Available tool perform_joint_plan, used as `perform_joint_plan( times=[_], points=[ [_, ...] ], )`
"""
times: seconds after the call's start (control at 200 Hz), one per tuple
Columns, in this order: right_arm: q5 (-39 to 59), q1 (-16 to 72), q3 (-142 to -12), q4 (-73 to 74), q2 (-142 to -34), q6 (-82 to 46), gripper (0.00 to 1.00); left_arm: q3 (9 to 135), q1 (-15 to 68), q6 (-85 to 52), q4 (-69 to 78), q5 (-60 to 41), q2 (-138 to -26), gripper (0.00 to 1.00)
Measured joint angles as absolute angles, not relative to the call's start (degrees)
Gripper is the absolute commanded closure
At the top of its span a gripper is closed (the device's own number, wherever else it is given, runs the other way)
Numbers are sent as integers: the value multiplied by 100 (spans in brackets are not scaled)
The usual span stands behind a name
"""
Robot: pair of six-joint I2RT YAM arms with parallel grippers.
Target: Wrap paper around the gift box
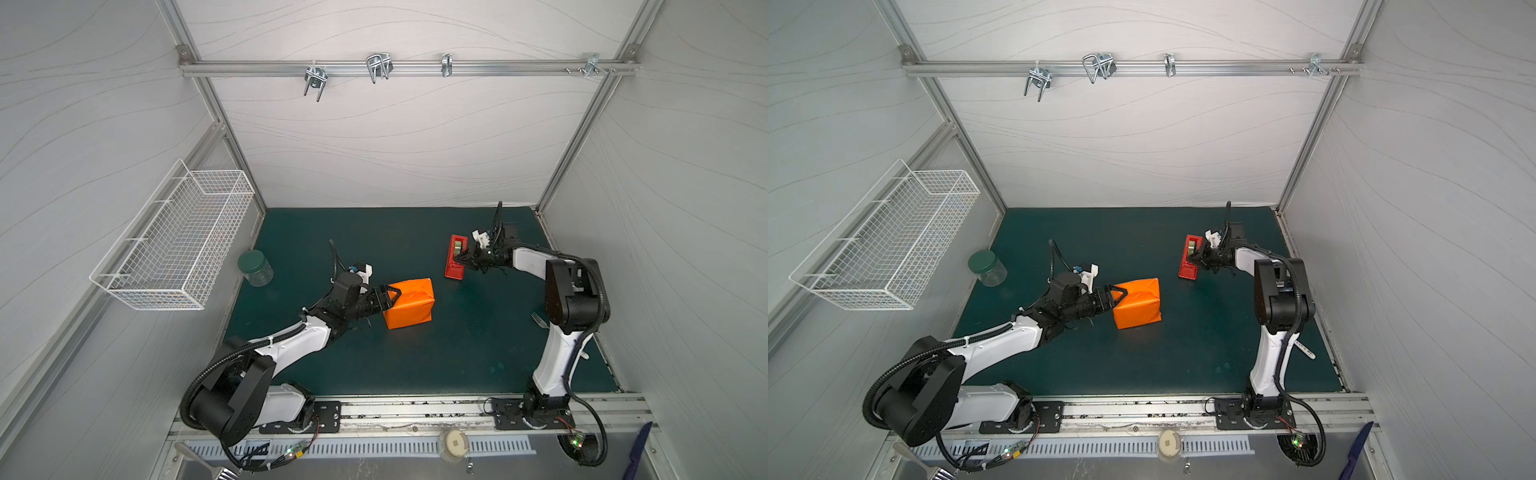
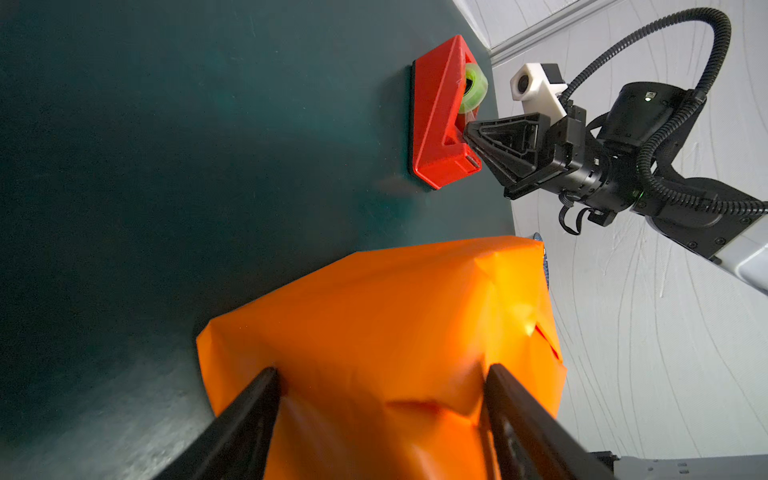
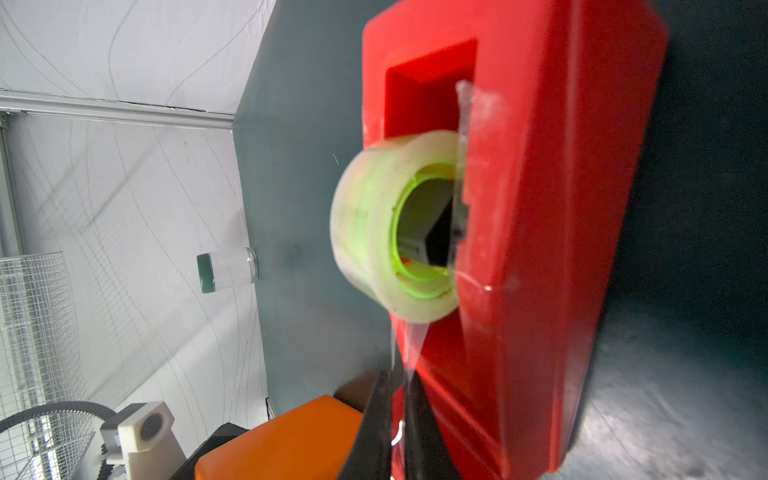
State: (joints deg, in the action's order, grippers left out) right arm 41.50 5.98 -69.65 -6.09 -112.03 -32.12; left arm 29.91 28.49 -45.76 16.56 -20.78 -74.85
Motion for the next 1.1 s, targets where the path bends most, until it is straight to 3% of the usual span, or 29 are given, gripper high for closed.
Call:
perform_joint_plan(
  times=[0.055,1.1],
  points=[
    [4200,585,-6925,-539,-11203,-3273,100,2991,2849,-4571,1653,-2080,-7487,22],
    [4941,663,-5808,1468,-10687,-4978,100,3004,2842,-4521,1708,-2082,-7559,23]
  ],
)
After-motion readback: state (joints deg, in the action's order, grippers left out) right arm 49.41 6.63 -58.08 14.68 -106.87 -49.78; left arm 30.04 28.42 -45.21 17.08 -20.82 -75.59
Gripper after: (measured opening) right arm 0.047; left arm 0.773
